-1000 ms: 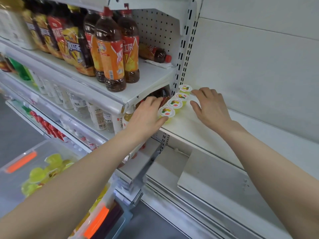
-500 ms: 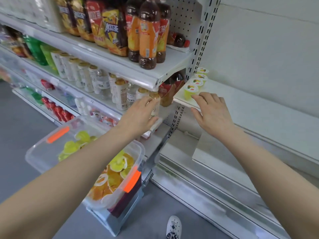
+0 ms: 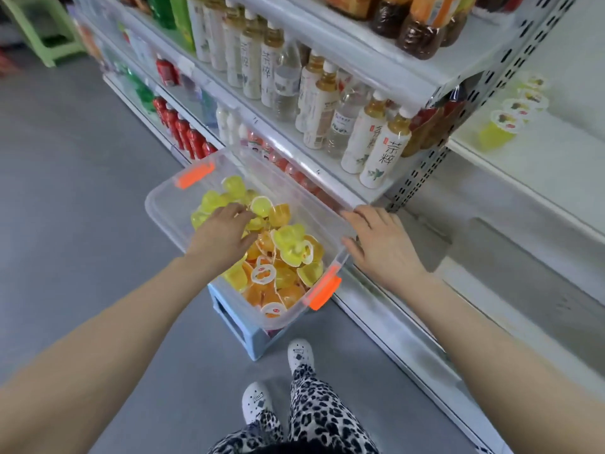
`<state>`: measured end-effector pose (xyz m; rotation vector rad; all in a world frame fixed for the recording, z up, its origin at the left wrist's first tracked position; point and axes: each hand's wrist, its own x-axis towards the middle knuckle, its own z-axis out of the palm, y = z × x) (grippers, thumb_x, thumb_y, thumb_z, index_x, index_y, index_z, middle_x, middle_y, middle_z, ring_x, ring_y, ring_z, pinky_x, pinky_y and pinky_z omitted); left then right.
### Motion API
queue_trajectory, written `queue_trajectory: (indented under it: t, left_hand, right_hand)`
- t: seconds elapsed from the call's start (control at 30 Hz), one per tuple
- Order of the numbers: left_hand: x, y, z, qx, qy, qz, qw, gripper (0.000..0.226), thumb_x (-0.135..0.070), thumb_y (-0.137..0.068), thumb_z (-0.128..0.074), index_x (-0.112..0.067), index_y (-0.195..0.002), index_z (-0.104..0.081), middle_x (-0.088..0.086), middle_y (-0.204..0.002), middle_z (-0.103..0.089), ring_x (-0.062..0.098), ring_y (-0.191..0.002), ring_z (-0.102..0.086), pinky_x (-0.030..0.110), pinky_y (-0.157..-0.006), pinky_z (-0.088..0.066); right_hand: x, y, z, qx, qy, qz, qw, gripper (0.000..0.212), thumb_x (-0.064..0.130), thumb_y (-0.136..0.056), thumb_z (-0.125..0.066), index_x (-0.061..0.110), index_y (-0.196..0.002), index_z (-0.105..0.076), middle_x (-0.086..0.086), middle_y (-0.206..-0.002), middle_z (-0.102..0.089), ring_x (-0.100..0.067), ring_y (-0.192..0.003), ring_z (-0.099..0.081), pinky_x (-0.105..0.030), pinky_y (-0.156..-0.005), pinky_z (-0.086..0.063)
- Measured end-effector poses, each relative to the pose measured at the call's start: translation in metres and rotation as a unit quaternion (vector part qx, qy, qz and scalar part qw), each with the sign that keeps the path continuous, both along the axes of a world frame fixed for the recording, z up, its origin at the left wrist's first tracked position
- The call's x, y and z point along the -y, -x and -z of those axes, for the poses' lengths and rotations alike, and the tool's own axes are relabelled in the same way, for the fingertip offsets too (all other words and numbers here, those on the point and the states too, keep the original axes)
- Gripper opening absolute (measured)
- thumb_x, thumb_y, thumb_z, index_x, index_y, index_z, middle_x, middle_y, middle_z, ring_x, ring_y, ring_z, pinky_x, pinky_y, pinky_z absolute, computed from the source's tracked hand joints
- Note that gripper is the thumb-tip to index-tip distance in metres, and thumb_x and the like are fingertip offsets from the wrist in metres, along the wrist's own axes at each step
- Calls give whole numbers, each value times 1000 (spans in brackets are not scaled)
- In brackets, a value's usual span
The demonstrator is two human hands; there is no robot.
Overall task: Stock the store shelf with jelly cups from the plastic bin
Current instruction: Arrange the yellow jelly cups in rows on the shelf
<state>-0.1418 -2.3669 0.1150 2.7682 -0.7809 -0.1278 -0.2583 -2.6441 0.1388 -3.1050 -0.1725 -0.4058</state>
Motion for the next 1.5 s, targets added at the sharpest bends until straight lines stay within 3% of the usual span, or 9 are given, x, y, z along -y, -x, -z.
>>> queue_trajectory:
  t: [0.2, 0.33, 0.43, 0.67, 0.9, 1.1, 1.23, 1.37, 1.5]
  left_hand:
    - [-29, 0, 39, -71, -31, -74, 994, 42, -33, -93, -59, -16, -130, -58, 12, -130, -55, 34, -116, -53, 41, -102, -40]
    - [-28, -1, 49, -60, -44, -87, 993, 41, -34, -95, -56, -19, -133, -56, 8, -133, -54, 29, -122, -49, 36, -106, -33]
    - [-28, -3, 52, -59, -56, -97, 992, 43, -35, -95, -55, -21, -136, -53, 5, -135, -53, 26, -127, -44, 33, -109, -30]
    - [-20, -8, 53, -79, -128, -99, 984, 46, -39, -94, -55, -27, -138, -48, 0, -137, -49, 25, -126, -45, 35, -103, -39]
    - [14, -47, 64, -116, -74, -103, 985, 52, -30, -94, -58, -21, -143, -42, 6, -144, -41, 30, -129, -41, 44, -99, -46]
    - [31, -82, 95, -147, -95, -89, 981, 61, -20, -96, -55, -22, -151, -27, 1, -158, -25, 27, -142, -27, 42, -101, -41]
    - [29, -91, 102, -147, -77, -88, 982, 62, -24, -94, -60, -20, -149, -32, 6, -151, -36, 30, -138, -31, 42, -105, -37]
    - [27, -96, 104, -133, -69, -93, 984, 57, -29, -90, -66, -22, -140, -42, 11, -136, -42, 31, -125, -39, 43, -99, -41]
    - [31, -98, 101, -137, -66, -74, 986, 48, -20, -88, -69, -16, -128, -44, 12, -128, -51, 32, -121, -45, 45, -94, -46]
  right_hand:
    - [-38, -55, 50, -161, -23, -57, 985, 49, 29, -83, -71, 11, -127, -60, -13, -114, -63, -38, -102, -61, -44, -85, -50]
    - [-57, -91, 78, -248, -19, -71, 966, 56, 38, -93, -58, 17, -143, -43, -13, -134, -53, -35, -119, -51, -44, -98, -45]
    - [-66, -109, 96, -285, -45, -29, 957, 57, 41, -93, -56, 19, -143, -40, -19, -129, -47, -38, -108, -55, -42, -87, -51]
    - [-73, -118, 111, -283, -63, 9, 957, 53, 39, -89, -65, 24, -134, -43, -17, -124, -40, -35, -100, -53, -41, -78, -53]
    - [-57, -110, 111, -263, -116, -26, 958, 53, 36, -87, -70, 21, -135, -54, -16, -117, -44, -35, -96, -54, -44, -82, -52]
    - [-59, -111, 106, -277, -83, -25, 957, 57, 43, -88, -66, 23, -138, -46, -14, -114, -48, -31, -93, -56, -40, -82, -50]
    - [-55, -108, 100, -318, -42, -54, 946, 47, 42, -85, -68, 19, -124, -54, -11, -114, -46, -30, -96, -52, -37, -80, -43]
    - [-47, -110, 95, -372, 0, -88, 924, 56, 37, -79, -76, 27, -130, -55, -8, -121, -40, -27, -106, -46, -35, -86, -41]
    - [-46, -104, 93, -360, -3, -81, 929, 52, 26, -82, -72, 23, -131, -54, -7, -121, -40, -28, -109, -46, -38, -83, -47]
